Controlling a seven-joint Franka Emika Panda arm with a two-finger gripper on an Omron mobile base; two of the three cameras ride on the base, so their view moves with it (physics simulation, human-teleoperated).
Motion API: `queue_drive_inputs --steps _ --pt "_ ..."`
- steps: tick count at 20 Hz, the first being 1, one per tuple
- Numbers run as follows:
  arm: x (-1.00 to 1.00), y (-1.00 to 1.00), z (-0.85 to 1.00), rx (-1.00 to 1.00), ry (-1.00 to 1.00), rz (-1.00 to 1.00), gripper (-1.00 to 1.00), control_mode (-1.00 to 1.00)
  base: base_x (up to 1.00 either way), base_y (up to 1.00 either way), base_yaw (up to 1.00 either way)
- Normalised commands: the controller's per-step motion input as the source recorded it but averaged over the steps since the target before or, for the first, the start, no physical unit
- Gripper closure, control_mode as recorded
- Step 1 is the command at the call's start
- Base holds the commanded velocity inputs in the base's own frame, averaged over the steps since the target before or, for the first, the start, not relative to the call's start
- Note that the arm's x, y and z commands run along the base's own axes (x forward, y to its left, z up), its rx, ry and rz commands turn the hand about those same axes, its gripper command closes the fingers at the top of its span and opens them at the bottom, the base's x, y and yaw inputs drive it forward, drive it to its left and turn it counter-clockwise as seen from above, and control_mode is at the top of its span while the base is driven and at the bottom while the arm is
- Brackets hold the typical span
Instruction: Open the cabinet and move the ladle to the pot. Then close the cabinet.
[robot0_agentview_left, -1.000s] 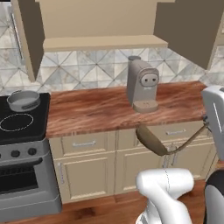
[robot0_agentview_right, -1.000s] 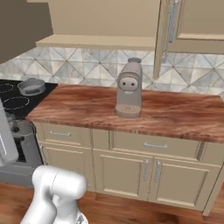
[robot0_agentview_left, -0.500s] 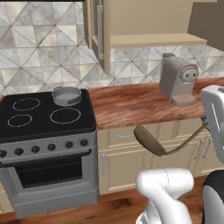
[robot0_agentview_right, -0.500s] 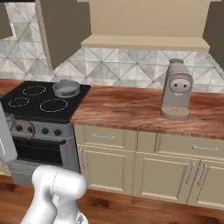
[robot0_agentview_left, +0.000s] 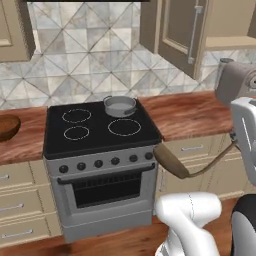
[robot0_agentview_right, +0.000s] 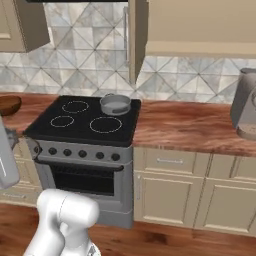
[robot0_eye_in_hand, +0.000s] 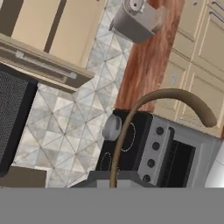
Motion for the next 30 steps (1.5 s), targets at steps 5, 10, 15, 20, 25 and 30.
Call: queue_drive_inputs --steps 5,10,15,20,25,30 --pt "0.0 0.0 0.0 0.0 0.0 0.0 1.0 1.0 0.0 0.95 -0.46" --pt "0.0 0.0 0.0 0.0 0.0 0.0 1.0 1.0 0.0 0.76 -0.59" --pt "0.0 0.0 0.0 0.0 0.0 0.0 1.0 1.0 0.21 0.42 -0.43" --pt "0.0 0.0 0.0 0.0 0.0 0.0 1.0 1.0 0.9 -0.05 -0.06" --pt "0.0 0.0 0.0 0.0 0.0 0.0 1.0 1.0 0.93 -0.09 0.05" --pt "0.0 0.0 0.0 0.0 0.0 0.0 1.0 1.0 0.6 0.0 0.03"
